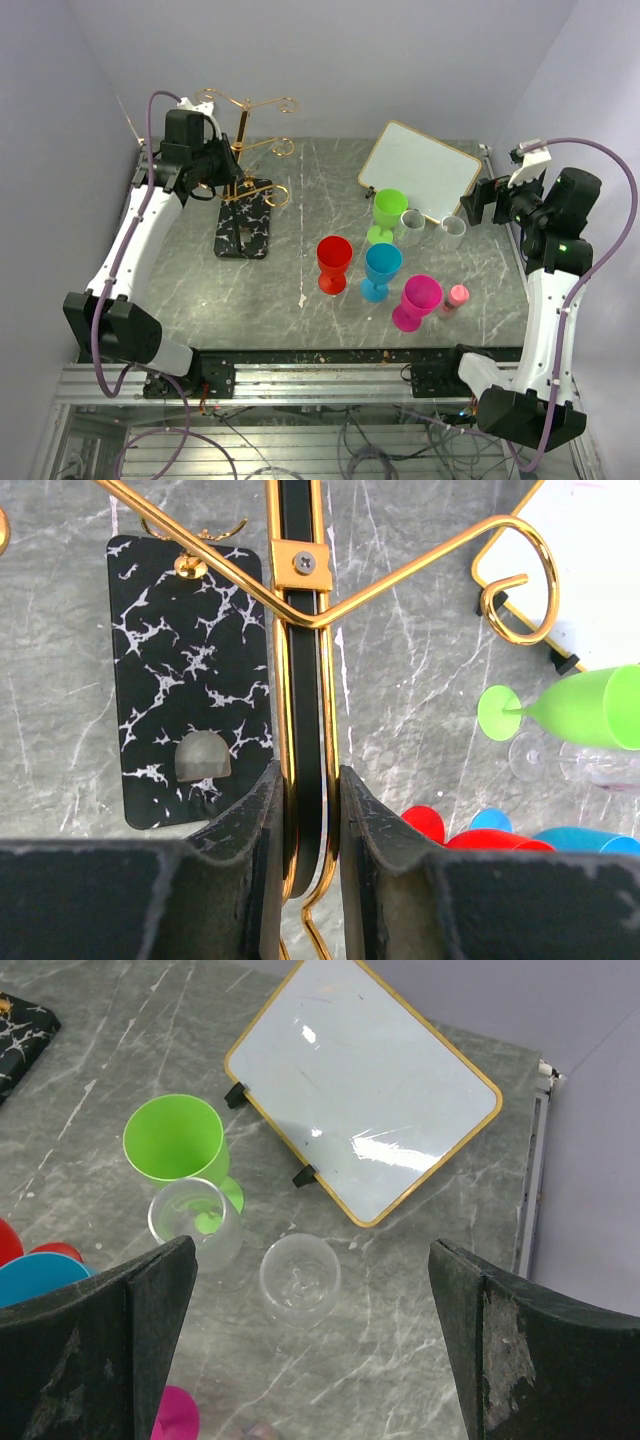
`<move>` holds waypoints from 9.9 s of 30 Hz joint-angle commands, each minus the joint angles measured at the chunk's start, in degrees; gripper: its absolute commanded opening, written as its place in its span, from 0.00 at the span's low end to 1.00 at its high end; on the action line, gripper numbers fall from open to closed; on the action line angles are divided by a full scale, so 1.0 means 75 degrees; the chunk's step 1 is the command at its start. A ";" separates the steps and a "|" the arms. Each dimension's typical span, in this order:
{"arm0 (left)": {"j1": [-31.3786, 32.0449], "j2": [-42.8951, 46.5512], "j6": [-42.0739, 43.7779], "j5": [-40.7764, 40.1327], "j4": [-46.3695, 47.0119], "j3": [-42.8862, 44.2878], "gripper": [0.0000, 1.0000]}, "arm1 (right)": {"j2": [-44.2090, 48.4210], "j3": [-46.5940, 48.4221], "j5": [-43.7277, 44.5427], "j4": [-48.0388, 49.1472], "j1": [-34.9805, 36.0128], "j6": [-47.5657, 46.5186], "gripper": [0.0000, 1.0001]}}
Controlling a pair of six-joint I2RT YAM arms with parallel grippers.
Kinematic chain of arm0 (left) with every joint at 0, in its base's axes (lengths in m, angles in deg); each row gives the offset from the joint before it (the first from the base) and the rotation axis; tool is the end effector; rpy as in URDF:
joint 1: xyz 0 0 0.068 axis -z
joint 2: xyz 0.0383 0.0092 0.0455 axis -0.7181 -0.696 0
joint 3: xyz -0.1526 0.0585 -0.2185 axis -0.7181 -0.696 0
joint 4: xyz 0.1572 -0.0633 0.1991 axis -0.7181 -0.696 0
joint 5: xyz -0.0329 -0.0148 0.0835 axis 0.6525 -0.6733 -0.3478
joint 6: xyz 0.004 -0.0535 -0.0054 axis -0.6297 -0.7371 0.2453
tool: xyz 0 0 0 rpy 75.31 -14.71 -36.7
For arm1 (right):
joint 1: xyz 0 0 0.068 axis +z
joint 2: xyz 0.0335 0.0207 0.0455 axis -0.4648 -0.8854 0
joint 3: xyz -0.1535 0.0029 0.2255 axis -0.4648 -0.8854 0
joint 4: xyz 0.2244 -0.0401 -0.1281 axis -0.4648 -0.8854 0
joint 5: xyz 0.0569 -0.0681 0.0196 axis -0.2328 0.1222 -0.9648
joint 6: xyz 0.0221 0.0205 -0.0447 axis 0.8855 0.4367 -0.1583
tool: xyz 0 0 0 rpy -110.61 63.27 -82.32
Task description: Place the wine glass upside down on the wine glass rack
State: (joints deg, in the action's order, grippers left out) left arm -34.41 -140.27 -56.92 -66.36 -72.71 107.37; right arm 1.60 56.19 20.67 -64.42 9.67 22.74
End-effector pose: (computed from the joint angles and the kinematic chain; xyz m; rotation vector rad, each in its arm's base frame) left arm 0.3135 -0.0692 0.3952 -0.0954 2.2295 -0.4740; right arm 0.1936 -0.0429 0.4119 -0.3109 1.8687 0.1615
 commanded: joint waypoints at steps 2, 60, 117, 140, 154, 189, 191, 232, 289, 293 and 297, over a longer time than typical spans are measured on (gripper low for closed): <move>0.0127 0.0542 -0.0621 0.0484 0.1366 -0.0426 0.07 | 0.0110 -0.0088 -0.0130 0.0217 -0.0105 0.0023 1.00; -0.0125 0.2069 0.4816 -0.0265 0.0130 -0.0015 0.99 | -0.0854 -0.0946 0.1435 -0.4196 0.3744 -0.3492 0.66; 0.1016 0.0839 -0.0448 0.5221 0.3677 0.0163 0.93 | -0.2194 0.4949 -0.1911 0.0255 0.3200 0.0518 0.00; 0.1935 -0.0557 -0.0632 0.4590 0.3864 0.0947 0.52 | -0.2527 0.4443 -0.2784 0.1049 0.3205 0.1295 0.00; 0.1948 -0.0733 -0.0869 0.4731 0.4144 0.0885 0.22 | -0.2510 0.4124 -0.2968 0.1084 0.3211 0.1195 0.00; -0.0728 0.1584 0.5023 -0.2158 0.1230 0.2141 0.07 | -0.1819 0.4009 -0.0799 -0.0949 0.3098 -0.1629 0.84; -0.0916 0.1664 0.5802 -0.2928 0.1376 0.2058 0.07 | -0.1811 0.3709 -0.0641 -0.1019 0.3114 -0.1888 0.85; -0.1410 -0.1227 1.1993 -0.4956 0.4925 0.0278 0.07 | -0.1391 0.0042 -0.2166 0.0450 0.3324 -0.2462 0.92; 0.0214 -0.3640 1.1527 -0.4763 0.4265 0.2739 0.07 | -0.1423 -0.0653 -0.2351 0.0721 0.3119 -0.2783 0.93; 0.0215 -0.3864 1.1447 -0.4906 0.4210 0.2985 0.07 | -0.1438 -0.0671 -0.2412 0.0743 0.3091 -0.2769 0.93; 0.0215 -0.4113 1.1357 -0.5167 0.4211 0.3249 0.07 | -0.1432 -0.0690 -0.2456 0.0763 0.3051 -0.2766 0.93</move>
State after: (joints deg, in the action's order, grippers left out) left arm -33.08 -169.67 29.77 -101.99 -41.96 128.22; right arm -8.95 51.53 3.49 -60.13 33.13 2.48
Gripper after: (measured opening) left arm 0.083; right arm 0.926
